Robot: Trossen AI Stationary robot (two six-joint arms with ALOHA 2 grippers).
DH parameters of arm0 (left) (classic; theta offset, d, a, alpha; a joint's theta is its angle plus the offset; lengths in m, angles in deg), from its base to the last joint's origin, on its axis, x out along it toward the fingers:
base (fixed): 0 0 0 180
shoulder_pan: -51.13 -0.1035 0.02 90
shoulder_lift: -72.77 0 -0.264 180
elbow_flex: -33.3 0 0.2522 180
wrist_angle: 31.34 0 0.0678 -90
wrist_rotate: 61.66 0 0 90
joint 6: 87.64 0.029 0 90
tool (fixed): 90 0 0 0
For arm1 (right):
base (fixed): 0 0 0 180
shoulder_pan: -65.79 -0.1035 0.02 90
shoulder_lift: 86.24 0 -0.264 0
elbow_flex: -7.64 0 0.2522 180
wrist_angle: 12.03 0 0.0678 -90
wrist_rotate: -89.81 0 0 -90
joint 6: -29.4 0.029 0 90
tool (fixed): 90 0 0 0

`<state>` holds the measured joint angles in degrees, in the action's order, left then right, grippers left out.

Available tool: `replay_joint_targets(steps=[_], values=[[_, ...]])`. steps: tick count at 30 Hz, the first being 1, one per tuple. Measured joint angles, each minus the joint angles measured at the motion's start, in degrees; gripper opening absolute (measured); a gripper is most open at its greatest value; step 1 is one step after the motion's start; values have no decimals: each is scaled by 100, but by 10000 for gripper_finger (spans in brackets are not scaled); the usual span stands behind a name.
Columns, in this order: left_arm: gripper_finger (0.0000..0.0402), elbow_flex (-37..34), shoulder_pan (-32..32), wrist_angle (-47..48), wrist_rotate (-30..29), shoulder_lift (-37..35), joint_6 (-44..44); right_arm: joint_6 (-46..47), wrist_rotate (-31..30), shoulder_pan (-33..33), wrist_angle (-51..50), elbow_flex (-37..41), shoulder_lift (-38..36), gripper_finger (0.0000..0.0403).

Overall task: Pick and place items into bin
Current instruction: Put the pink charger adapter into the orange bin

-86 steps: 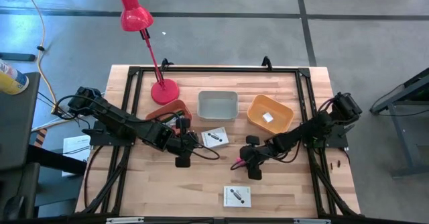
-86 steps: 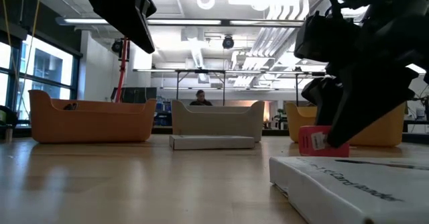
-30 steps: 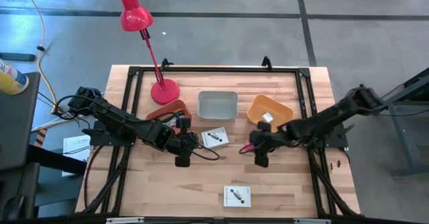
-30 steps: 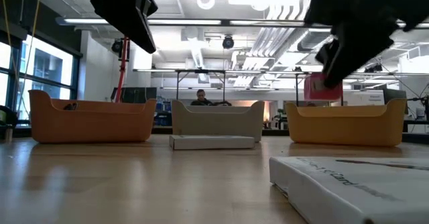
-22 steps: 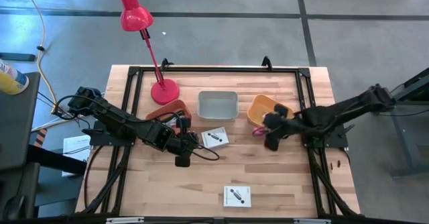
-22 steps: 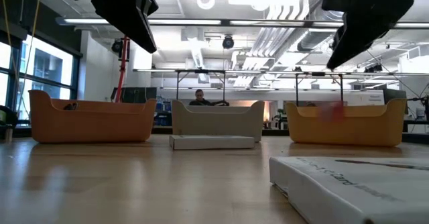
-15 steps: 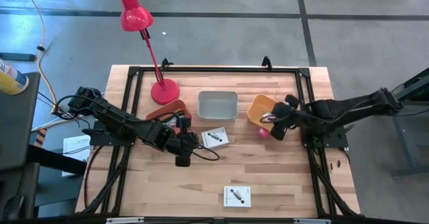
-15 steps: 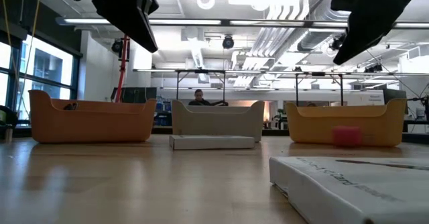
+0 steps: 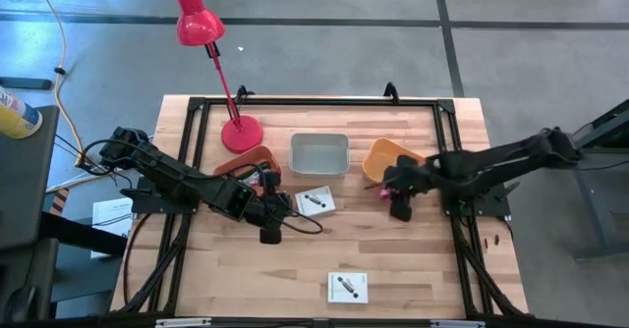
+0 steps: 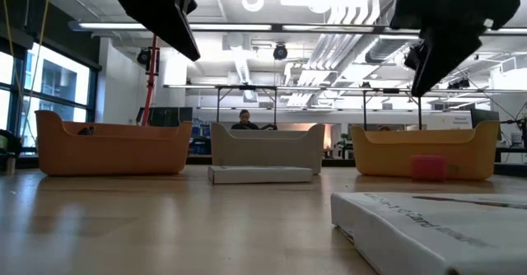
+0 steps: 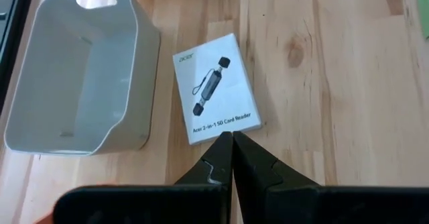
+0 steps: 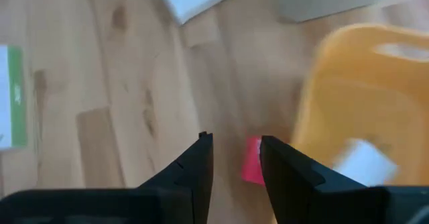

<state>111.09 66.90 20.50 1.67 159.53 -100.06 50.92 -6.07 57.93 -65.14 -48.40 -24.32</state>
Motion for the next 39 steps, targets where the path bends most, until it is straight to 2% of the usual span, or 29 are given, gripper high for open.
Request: replay_joint_targets(steps=[2,6,14,21,27,39], values=[[1,0,2,-83,1,0,-2,93,-113,-116,86,0,355,113],[1,0,2,-133,7,0,-5,744,-726,-314,26,0,870,113],[1,0,4,-120,10,0,0,1329,-788,-758,80,0,1443,113],[1,0,4,-113,8,0,7,1458,-1166,-962,83,0,1663,113],[1,0,13,-113,8,0,0,1447,-1172,-930,63,0,1691,113],[1,0,162,-115,-20,0,-5,1499,-802,-901,0,2,1690,113]])
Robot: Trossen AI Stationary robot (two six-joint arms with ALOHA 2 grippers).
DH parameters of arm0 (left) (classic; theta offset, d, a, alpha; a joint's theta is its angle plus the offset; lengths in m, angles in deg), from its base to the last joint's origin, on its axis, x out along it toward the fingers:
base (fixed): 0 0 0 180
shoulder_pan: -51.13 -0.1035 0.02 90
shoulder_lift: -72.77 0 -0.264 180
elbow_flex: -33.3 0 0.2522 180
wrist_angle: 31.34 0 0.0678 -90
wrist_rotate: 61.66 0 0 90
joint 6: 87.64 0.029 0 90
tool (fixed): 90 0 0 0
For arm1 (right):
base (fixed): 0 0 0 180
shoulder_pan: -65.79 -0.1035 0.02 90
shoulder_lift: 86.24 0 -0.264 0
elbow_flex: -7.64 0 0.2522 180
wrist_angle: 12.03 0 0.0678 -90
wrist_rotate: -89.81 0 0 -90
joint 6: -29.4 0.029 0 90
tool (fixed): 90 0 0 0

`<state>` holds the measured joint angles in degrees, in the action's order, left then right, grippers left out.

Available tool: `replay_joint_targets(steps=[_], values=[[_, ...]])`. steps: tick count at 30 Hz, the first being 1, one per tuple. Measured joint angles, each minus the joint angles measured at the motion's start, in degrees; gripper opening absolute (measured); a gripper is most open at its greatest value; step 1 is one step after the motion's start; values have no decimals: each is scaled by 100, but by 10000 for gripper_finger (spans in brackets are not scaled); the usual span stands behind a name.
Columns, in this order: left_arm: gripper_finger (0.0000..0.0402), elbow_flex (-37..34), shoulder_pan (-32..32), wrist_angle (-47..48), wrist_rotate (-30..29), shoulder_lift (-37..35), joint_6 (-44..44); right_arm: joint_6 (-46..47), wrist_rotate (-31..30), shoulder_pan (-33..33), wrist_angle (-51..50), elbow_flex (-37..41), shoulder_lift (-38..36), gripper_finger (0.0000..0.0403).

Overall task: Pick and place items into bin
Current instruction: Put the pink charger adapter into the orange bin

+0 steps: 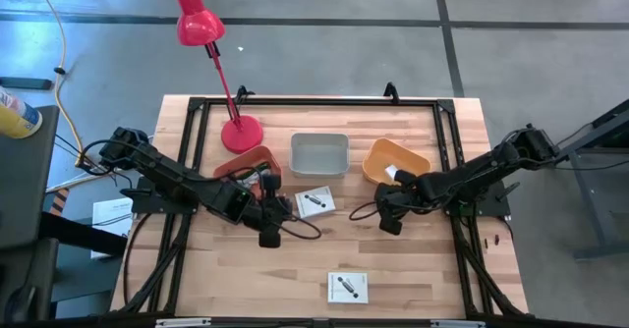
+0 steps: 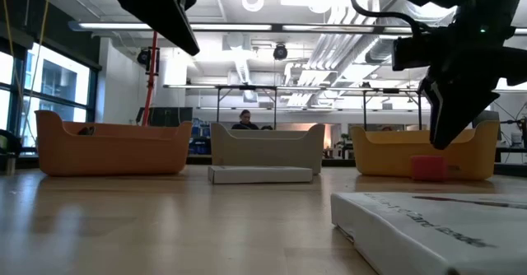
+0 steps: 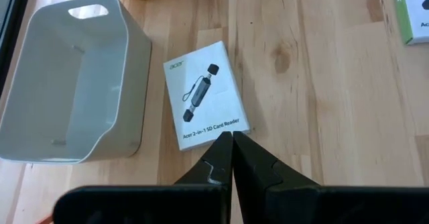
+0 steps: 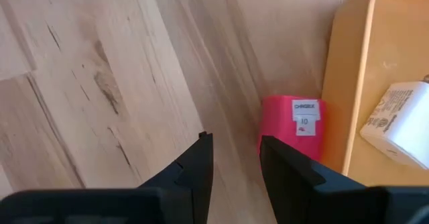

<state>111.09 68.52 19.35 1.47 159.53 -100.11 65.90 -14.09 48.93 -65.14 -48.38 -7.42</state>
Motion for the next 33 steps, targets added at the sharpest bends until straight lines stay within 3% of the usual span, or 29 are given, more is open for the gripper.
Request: replay_joint_targets(steps=[23,33], values=[[1,0,2,0,27,0,17,-380,55,529,84,0,7,113],[1,0,2,0,28,0,8,-476,294,525,347,0,556,113]])
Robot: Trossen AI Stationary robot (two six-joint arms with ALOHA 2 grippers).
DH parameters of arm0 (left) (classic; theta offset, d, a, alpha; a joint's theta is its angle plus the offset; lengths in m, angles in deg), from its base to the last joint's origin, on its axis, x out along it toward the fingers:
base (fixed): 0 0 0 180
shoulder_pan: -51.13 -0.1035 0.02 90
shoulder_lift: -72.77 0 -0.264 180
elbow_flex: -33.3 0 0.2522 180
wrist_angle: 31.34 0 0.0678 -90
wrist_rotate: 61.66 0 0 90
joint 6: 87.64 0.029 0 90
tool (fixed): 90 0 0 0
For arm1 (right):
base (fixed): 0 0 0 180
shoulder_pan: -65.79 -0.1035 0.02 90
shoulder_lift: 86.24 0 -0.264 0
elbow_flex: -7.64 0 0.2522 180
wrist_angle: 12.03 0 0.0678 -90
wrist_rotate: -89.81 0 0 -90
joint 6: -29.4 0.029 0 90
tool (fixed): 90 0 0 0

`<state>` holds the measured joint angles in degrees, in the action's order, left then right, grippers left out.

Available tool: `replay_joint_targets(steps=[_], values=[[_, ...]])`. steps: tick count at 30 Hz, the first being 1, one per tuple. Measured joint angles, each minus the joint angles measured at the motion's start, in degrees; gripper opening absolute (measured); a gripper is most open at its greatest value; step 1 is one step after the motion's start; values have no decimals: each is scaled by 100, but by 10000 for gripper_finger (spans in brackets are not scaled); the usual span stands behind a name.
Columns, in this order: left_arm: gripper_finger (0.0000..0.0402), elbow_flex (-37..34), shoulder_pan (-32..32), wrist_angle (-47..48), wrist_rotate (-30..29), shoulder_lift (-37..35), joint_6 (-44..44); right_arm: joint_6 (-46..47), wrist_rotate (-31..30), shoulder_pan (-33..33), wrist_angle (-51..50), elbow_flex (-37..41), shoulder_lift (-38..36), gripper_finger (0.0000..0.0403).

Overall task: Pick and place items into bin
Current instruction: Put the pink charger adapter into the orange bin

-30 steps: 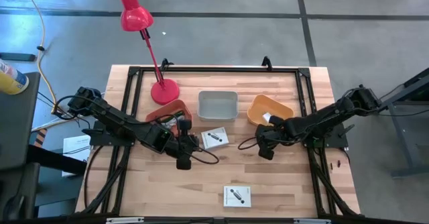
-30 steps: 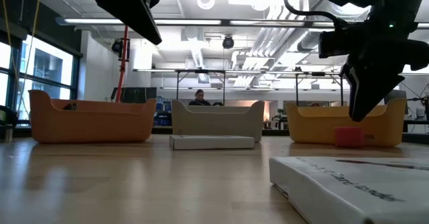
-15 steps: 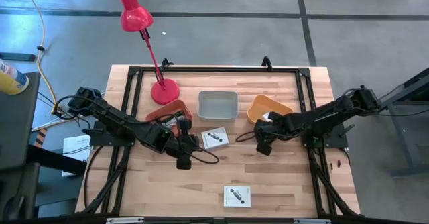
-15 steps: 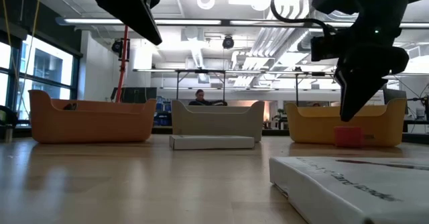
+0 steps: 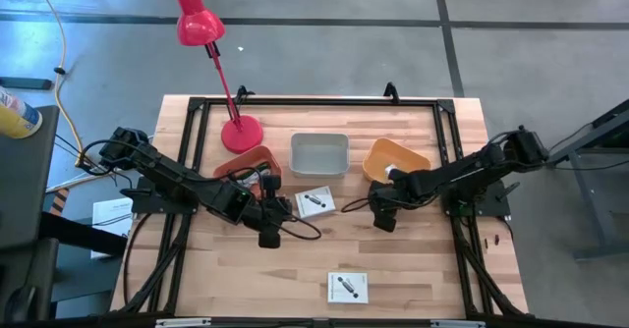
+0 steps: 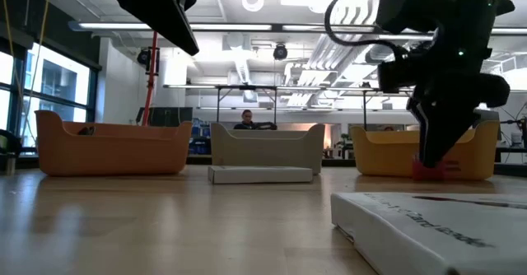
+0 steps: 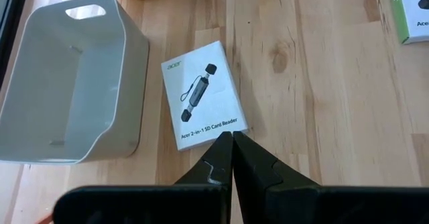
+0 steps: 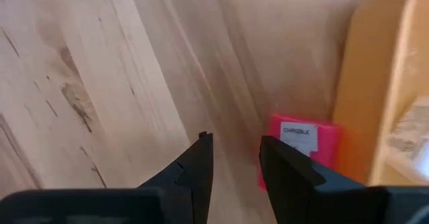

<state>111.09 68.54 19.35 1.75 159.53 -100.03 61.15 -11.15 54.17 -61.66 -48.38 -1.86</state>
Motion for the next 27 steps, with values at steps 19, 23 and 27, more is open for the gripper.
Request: replay_joint_targets(steps=[19,23,27], values=[[1,0,-13,22,15,0,-1,-235,-308,86,-340,-87,-415,113],[1,0,-13,22,0,0,5,-390,-393,223,-316,-41,-415,113],[1,0,-13,31,0,0,12,-417,-136,378,-132,157,-415,113]])
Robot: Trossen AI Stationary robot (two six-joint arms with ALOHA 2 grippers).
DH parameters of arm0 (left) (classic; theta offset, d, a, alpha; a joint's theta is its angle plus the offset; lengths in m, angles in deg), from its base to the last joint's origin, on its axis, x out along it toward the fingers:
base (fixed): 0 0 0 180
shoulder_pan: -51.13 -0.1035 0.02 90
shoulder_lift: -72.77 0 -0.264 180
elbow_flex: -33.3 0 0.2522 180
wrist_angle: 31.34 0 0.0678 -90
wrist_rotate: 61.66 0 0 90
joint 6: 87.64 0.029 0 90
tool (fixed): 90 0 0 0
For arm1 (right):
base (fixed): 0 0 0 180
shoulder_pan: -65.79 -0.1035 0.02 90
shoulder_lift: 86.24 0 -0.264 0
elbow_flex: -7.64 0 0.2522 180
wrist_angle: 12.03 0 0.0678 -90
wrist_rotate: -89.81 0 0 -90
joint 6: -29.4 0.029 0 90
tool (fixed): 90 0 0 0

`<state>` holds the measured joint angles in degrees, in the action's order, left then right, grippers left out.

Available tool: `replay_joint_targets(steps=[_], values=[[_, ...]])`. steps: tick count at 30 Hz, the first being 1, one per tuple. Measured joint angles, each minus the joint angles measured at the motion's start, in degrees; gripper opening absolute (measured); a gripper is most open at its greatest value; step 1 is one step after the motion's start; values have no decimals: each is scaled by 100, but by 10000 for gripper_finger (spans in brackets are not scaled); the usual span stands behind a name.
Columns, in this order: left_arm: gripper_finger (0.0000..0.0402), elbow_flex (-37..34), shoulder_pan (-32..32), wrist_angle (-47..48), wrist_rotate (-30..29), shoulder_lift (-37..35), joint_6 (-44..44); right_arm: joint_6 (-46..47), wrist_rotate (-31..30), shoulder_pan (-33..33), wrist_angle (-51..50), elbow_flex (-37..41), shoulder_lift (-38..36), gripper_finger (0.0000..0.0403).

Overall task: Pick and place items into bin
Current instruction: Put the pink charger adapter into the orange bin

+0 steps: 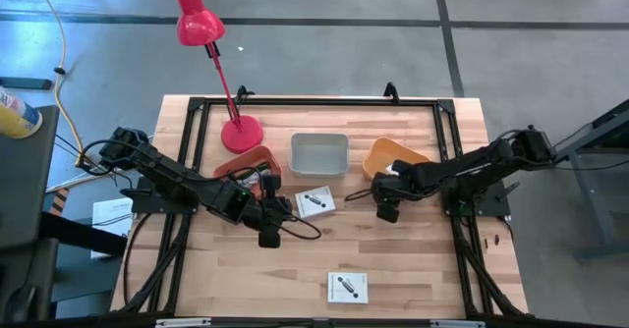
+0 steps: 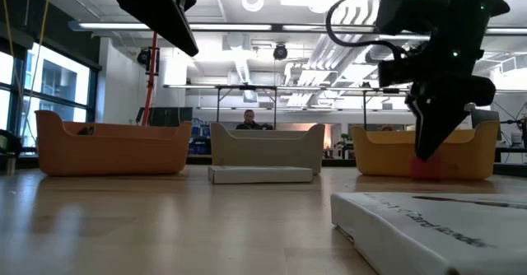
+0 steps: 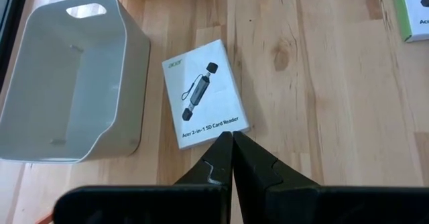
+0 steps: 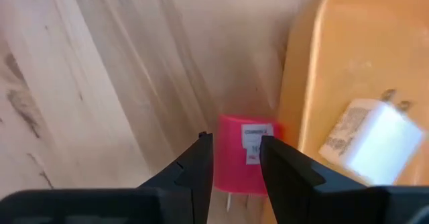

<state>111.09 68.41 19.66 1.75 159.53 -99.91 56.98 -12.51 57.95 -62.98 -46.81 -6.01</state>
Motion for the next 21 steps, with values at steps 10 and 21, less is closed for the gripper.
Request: replay_joint_targets(steps=[10,21], values=[[1,0,0,21,11,0,0,72,26,10,94,105,-13,114],[1,0,0,21,2,0,0,157,1169,-267,496,140,18,114]])
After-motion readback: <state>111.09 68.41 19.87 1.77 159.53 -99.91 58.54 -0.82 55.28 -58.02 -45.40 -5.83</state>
